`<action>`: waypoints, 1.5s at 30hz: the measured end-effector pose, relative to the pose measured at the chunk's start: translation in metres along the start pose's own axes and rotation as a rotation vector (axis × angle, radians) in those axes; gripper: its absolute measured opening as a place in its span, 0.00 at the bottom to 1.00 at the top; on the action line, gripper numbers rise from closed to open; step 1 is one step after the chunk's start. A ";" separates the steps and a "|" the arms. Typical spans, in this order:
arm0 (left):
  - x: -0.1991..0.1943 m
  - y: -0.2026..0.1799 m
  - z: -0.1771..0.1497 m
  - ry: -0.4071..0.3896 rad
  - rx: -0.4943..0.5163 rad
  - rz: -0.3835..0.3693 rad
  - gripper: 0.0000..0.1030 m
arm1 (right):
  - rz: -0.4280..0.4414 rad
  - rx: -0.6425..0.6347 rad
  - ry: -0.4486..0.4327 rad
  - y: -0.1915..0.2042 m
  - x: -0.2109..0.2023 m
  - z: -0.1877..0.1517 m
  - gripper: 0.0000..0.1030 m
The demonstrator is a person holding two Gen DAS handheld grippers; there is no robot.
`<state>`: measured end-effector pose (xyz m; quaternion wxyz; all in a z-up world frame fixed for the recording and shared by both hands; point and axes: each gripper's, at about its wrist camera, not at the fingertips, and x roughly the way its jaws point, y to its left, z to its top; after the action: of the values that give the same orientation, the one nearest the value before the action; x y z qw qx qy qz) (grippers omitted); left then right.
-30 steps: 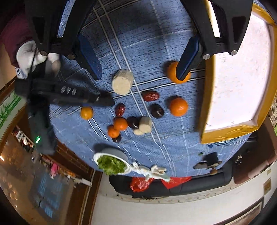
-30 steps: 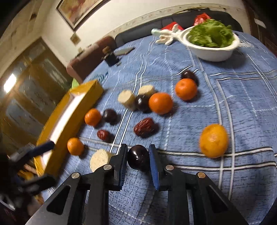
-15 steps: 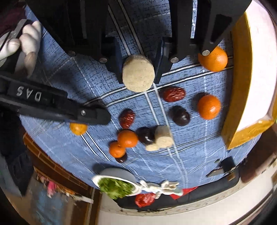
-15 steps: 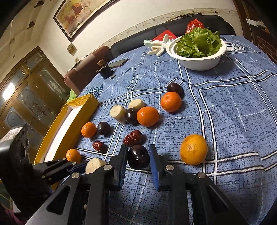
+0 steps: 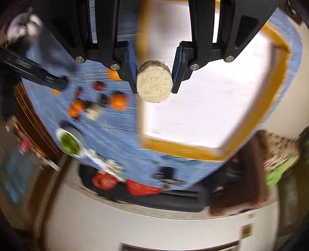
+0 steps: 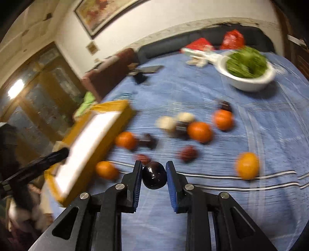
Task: Organize fruits
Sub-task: 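Carry the cake and plum into the white tray and open both tools, then grasp a mandarin orange with the left tool while the right tool grasps a red date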
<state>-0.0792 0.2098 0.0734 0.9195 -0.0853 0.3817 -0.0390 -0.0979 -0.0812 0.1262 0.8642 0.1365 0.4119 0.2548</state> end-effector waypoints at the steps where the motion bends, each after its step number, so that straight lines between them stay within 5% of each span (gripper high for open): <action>1: -0.001 0.014 0.000 -0.003 -0.027 0.020 0.31 | 0.023 -0.029 0.002 0.019 0.002 0.003 0.27; 6: -0.002 0.078 -0.009 0.015 -0.149 0.110 0.31 | 0.116 -0.158 0.068 0.101 0.037 0.002 0.27; 14: -0.007 0.121 -0.020 0.026 -0.235 0.111 0.32 | 0.139 -0.280 0.198 0.172 0.113 -0.023 0.28; 21: -0.019 0.131 -0.019 -0.012 -0.274 0.073 0.55 | 0.109 -0.312 0.244 0.188 0.141 -0.033 0.30; 23: -0.023 0.131 -0.018 -0.023 -0.284 0.066 0.59 | 0.111 -0.306 0.237 0.192 0.139 -0.034 0.38; 26: -0.028 0.129 -0.015 -0.035 -0.289 0.060 0.63 | 0.117 -0.292 0.211 0.188 0.132 -0.031 0.48; 33: -0.042 0.106 -0.009 -0.060 -0.248 0.049 0.70 | 0.117 -0.195 0.099 0.150 0.081 -0.013 0.49; 39: -0.042 0.077 -0.004 -0.072 -0.193 0.024 0.77 | -0.056 -0.048 0.012 0.054 0.031 -0.003 0.49; 45: -0.022 0.028 -0.007 -0.016 -0.098 -0.041 0.77 | -0.159 -0.006 0.058 0.010 0.033 -0.011 0.49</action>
<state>-0.0991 0.2397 0.0786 0.9163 -0.1385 0.3740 -0.0383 -0.0923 -0.0544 0.1032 0.8699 0.0934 0.4455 0.1902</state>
